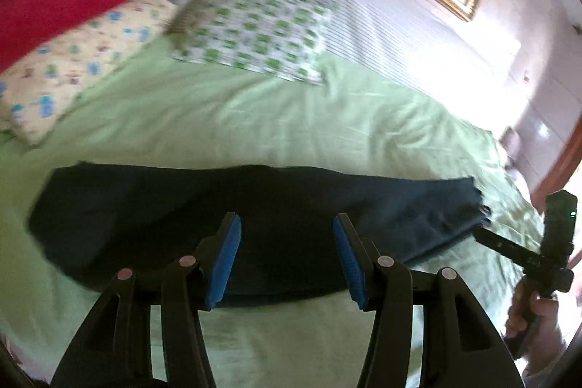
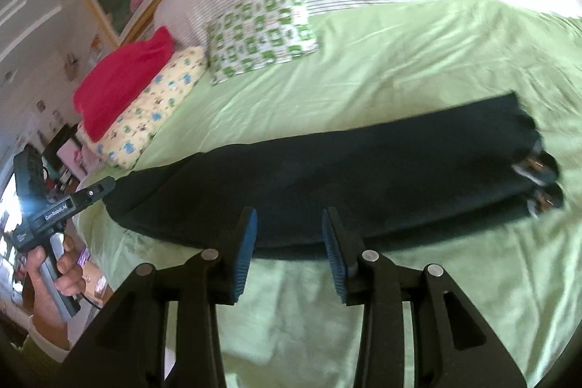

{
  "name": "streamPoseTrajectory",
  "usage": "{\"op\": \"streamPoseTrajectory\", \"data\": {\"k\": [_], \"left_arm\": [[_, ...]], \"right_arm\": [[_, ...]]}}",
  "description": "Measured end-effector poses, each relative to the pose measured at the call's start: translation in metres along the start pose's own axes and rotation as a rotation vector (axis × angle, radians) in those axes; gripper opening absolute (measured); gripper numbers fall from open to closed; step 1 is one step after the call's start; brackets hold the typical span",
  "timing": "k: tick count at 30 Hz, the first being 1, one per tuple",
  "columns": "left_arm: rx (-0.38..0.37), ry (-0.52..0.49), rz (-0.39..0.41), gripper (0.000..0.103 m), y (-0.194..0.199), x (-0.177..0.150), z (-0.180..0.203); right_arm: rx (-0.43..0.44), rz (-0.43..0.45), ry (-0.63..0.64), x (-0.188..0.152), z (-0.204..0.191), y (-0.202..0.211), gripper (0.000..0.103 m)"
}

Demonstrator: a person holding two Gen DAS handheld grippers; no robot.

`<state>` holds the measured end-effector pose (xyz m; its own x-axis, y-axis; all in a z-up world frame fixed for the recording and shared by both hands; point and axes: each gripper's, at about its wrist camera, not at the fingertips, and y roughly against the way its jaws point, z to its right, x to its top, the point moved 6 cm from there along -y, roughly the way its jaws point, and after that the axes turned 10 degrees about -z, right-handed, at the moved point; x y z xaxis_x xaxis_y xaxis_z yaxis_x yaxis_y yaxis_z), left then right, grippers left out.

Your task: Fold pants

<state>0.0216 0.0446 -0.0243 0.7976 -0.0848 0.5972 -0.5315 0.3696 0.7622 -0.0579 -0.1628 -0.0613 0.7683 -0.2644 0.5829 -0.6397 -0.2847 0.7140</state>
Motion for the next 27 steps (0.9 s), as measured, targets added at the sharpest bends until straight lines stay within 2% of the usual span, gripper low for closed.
{"op": "streamPoseTrajectory", "data": {"k": [6,15,21,27], "left_arm": [[-0.061,-0.122,-0.045,0.058,-0.023,0.009,0.055],[-0.121,-0.241,-0.091,0.061,-0.052,0.029,0.113],[-0.151,-0.325,-0.124,0.063,-0.072,0.046,0.15],[-0.197,-0.415,-0.164,0.066,-0.096,0.067,0.188]], "right_arm": [[-0.039,0.013,-0.094,-0.012,0.032,0.016,0.043],[-0.08,0.059,-0.196,-0.018,0.071,0.036,0.046],[-0.081,0.098,-0.288,-0.017,0.095,0.043,0.046],[-0.076,0.096,-0.376,-0.021,0.117,0.041,0.046]]}}
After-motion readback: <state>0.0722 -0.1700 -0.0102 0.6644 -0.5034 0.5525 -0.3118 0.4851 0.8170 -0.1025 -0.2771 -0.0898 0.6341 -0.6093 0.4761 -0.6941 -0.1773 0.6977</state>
